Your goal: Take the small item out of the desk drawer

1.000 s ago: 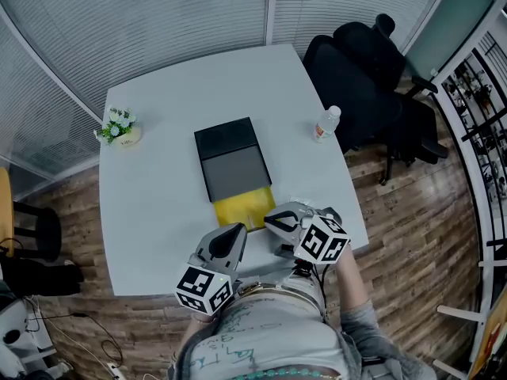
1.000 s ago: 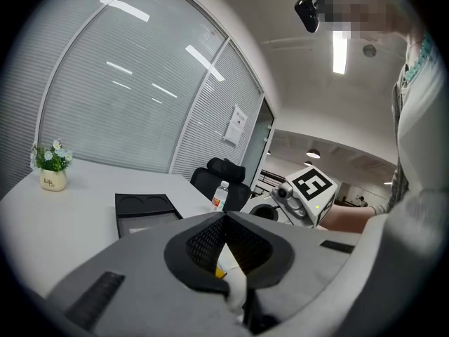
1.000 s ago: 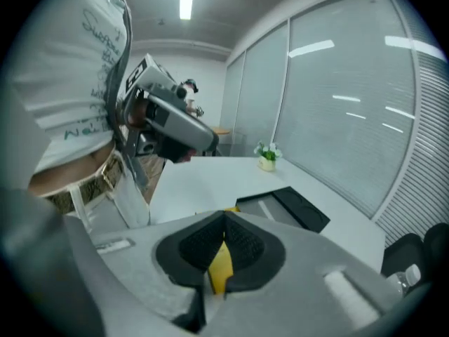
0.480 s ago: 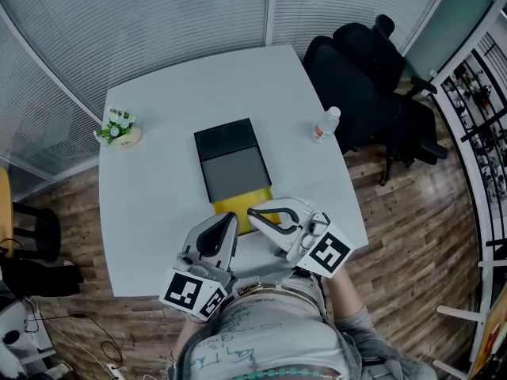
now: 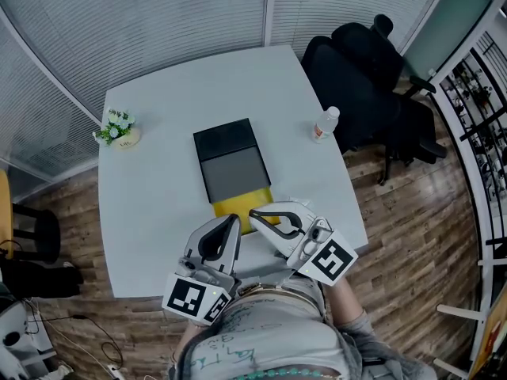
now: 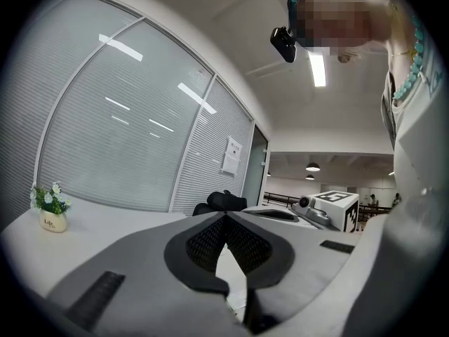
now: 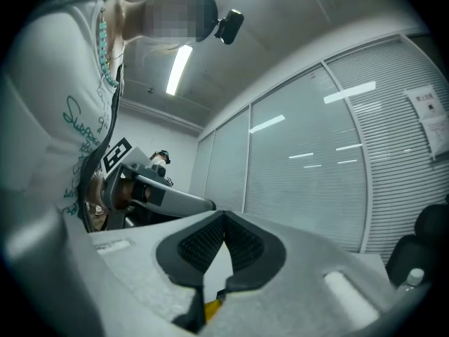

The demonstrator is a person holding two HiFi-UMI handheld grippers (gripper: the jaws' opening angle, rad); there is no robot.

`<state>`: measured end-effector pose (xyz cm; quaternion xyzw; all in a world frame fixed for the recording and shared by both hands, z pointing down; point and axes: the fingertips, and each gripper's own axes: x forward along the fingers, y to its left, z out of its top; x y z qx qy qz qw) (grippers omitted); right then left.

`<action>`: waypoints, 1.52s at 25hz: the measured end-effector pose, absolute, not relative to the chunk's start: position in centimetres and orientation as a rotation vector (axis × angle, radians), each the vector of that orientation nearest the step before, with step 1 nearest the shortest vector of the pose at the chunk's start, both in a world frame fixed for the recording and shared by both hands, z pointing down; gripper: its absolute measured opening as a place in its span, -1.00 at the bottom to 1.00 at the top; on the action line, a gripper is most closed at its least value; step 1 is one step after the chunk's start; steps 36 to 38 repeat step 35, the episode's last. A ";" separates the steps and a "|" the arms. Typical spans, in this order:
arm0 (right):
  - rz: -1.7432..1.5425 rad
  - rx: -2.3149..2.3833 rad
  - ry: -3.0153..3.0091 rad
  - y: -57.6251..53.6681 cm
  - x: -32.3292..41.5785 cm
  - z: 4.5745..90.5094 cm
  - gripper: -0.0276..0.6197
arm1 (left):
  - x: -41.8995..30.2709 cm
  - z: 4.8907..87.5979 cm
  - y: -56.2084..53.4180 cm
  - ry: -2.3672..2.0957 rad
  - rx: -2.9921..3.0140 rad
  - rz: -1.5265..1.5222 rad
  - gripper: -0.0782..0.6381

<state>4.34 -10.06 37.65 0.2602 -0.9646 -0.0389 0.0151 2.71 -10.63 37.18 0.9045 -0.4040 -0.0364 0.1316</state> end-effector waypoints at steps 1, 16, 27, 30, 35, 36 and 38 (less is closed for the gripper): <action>-0.111 0.816 -2.996 -10.0 4.4 37.9 -0.91 | 2.8 37.3 -10.6 -1.171 2.622 -0.105 -0.79; -0.099 0.796 -2.983 -10.1 4.5 38.1 -0.91 | 3.2 37.7 -10.4 -1.143 2.618 -0.095 -0.79; -0.125 0.767 -2.967 -9.8 4.3 38.4 -0.91 | 3.2 38.1 -10.2 -1.137 2.611 -0.080 -0.79; -0.123 0.760 -2.967 -9.8 4.2 38.5 -0.91 | 3.2 38.2 -10.3 -1.134 2.608 -0.076 -0.79; -0.127 0.757 -2.966 -9.9 4.2 38.4 -0.91 | 3.3 38.4 -10.2 -1.120 2.595 -0.072 -0.79; -0.127 0.757 -2.966 -9.9 4.2 38.4 -0.91 | 3.3 38.4 -10.2 -1.120 2.595 -0.072 -0.79; -0.127 0.757 -2.966 -9.9 4.2 38.4 -0.91 | 3.3 38.4 -10.2 -1.120 2.595 -0.072 -0.79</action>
